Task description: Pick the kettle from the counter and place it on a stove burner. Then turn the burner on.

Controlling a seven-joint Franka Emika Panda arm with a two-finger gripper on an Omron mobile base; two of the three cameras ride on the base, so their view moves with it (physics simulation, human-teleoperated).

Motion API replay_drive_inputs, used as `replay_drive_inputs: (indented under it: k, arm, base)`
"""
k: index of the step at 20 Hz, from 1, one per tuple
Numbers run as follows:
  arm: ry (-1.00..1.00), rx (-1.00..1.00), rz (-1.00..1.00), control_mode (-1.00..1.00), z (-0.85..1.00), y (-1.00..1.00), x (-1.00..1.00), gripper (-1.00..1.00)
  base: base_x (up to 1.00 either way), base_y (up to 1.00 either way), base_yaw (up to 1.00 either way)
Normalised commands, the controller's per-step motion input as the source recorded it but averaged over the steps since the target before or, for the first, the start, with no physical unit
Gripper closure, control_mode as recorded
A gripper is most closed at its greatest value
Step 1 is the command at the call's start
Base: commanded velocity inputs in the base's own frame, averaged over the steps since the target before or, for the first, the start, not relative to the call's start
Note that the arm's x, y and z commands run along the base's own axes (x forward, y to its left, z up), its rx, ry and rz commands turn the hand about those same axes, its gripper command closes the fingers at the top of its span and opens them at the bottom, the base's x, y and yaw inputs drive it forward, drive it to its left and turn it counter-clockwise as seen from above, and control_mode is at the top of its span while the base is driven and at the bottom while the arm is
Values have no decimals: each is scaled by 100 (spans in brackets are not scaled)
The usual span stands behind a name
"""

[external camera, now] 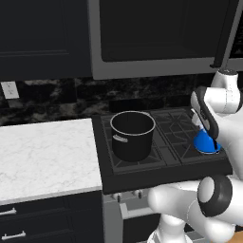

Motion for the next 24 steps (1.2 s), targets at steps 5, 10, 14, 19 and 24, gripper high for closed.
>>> replay_drive_inputs:
  k: [5,10,14,19,24]
  arm:
    - [0,1,0,-100,-16,-1,8,100]
    - [0,0,0,-100,-1,0,5,100]
    - [0,0,0,-100,0,-1,31,100]
    - [0,0,0,-100,0,-1,30,100]
    - [0,1,0,-100,-4,0,15,100]
  base:
    - [0,0,0]
    - [0,0,0]
    - [0,0,0]
    - [0,0,0]
    - [0,0,0]
